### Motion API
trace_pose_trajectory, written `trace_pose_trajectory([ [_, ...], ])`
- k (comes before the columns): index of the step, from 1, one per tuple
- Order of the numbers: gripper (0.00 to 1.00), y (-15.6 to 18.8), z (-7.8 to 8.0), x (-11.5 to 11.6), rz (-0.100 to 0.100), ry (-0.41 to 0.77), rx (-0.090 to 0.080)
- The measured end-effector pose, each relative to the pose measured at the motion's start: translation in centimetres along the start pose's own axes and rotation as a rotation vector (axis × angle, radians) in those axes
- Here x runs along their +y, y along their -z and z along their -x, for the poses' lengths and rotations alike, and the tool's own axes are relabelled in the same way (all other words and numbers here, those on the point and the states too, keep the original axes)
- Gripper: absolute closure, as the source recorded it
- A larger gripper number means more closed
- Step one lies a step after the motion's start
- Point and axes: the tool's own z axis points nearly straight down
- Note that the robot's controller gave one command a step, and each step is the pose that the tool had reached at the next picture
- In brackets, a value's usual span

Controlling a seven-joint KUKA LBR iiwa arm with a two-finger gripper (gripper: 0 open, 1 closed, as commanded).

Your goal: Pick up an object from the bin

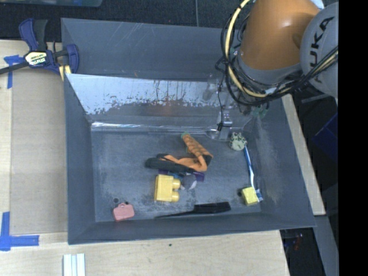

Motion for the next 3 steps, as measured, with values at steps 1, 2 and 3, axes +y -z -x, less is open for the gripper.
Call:
trace_pose_trajectory([
  [1,0.0,0.5,0.1,0.0,0.0,0.0,-0.008],
  [2,0.0,-8.9,-2.1,1.7,0.001,-0.09,-0.011],
  [3,0.0,-9.5,-3.5,3.0,0.0,-0.069,-0.015],
])
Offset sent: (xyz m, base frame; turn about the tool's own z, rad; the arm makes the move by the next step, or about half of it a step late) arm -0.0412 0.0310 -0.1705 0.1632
